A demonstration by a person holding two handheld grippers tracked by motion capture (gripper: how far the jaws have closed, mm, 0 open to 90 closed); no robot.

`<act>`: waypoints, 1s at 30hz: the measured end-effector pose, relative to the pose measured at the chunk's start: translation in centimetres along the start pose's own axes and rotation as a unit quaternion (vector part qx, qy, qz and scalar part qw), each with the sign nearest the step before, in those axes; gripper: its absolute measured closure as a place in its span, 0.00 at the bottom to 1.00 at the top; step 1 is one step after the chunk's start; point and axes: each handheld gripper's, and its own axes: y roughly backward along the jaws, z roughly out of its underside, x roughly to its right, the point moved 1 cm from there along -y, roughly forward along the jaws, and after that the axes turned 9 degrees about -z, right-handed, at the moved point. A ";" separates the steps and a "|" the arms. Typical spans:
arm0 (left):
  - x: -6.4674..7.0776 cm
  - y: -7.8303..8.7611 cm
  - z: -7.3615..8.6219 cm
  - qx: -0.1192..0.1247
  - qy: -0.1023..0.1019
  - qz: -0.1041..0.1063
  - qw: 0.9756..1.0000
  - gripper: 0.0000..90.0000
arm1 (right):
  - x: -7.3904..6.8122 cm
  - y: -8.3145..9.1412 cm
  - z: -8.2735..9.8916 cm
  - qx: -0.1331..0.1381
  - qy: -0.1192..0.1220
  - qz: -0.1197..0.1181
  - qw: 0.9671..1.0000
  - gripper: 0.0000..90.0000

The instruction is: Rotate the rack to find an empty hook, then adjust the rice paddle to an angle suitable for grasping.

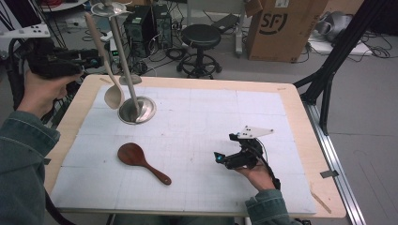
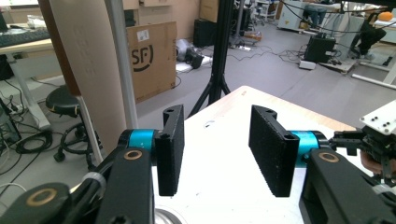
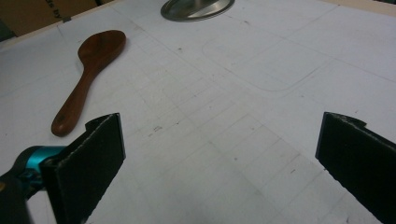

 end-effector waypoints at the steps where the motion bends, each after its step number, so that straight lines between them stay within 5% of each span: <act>1: 0.0 0.0 0.2 -0.002 0.002 -0.003 1.000 0.58 | 0.0 0.0 0.0 0.000 0.001 0.000 1.000 0.00; 12: 0.8 -0.6 2.2 -0.022 0.009 -0.003 1.000 0.40 | 0.0 -0.2 0.1 -0.003 0.001 -0.002 1.000 0.00; 30: 2.5 -0.2 5.9 -0.043 0.009 -0.010 0.999 0.27 | -0.3 -0.4 0.0 -0.001 0.006 -0.003 1.000 0.00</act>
